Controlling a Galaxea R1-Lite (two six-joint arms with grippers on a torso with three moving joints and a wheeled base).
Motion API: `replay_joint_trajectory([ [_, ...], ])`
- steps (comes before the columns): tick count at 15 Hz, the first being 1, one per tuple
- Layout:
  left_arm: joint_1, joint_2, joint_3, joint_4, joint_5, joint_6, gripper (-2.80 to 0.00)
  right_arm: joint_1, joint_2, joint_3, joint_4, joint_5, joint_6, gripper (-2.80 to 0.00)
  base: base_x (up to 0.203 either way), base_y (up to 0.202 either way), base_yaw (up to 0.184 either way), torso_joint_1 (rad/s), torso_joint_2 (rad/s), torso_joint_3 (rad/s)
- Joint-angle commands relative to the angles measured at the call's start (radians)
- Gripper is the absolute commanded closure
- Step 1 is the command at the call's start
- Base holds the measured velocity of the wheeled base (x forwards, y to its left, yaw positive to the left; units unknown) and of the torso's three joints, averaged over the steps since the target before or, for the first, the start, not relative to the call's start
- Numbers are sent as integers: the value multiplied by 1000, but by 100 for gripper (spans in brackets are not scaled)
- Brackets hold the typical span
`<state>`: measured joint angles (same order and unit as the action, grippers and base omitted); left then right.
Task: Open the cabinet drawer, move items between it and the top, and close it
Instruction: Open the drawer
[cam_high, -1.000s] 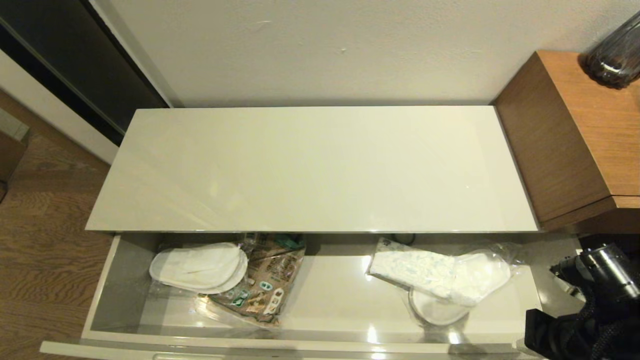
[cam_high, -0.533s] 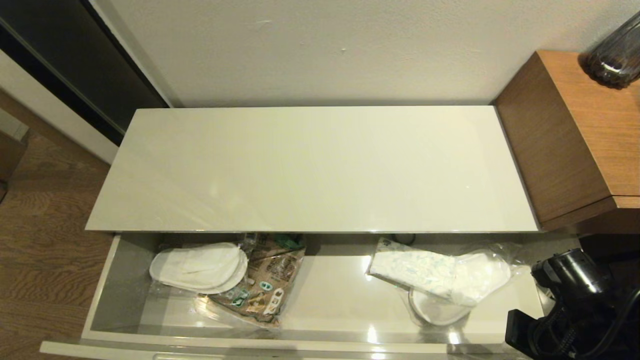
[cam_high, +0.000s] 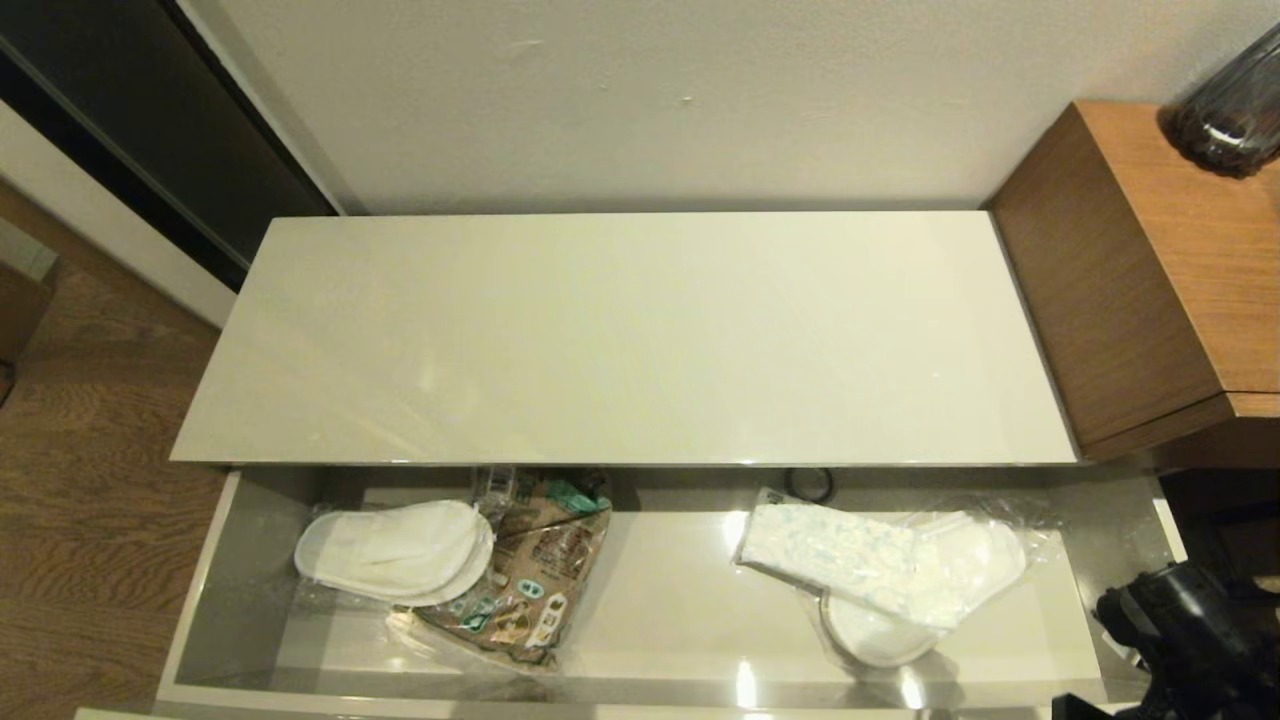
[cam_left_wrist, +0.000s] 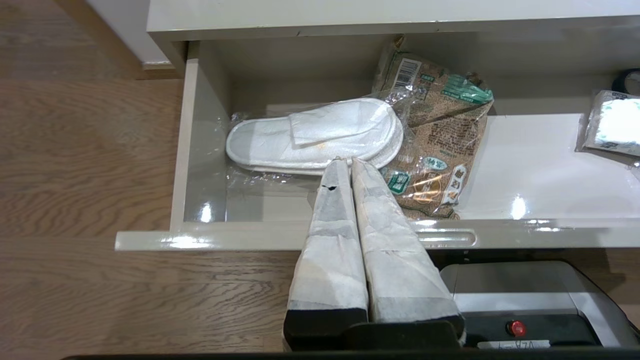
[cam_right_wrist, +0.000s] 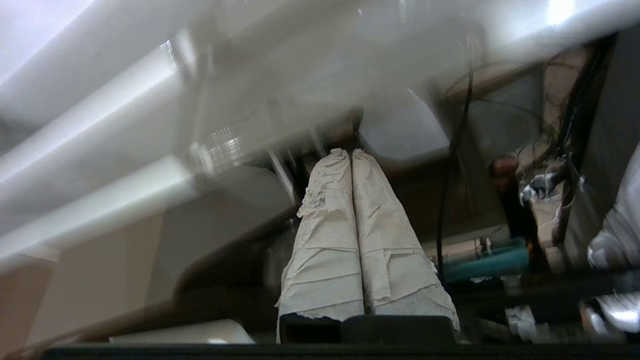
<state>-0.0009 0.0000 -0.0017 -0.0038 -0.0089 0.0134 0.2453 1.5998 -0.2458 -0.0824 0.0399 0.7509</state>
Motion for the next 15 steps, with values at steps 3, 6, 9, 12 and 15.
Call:
replay_joint_trajectory([
  [3,-1,0,0,-1,1,0,0,0,-166,64,12,15,-2,0,0,0,0,0,0,0],
  [6,-1,0,-1,-1,1,0,0,0,-237,61,66,16,-2,0,0,0,0,0,0,0],
  [9,-1,2,0,-1,1,0,0,0,-328,29,146,15,-3,0,0,0,0,0,0,0],
  [12,-1,0,-1,-1,0,0,0,0,-466,-127,351,11,-69,0,0,0,0,0,0,0],
  [15,-1,0,0,-1,0,0,0,32,-500,-397,539,-1,-228,0,0,0,0,0,0,0],
])
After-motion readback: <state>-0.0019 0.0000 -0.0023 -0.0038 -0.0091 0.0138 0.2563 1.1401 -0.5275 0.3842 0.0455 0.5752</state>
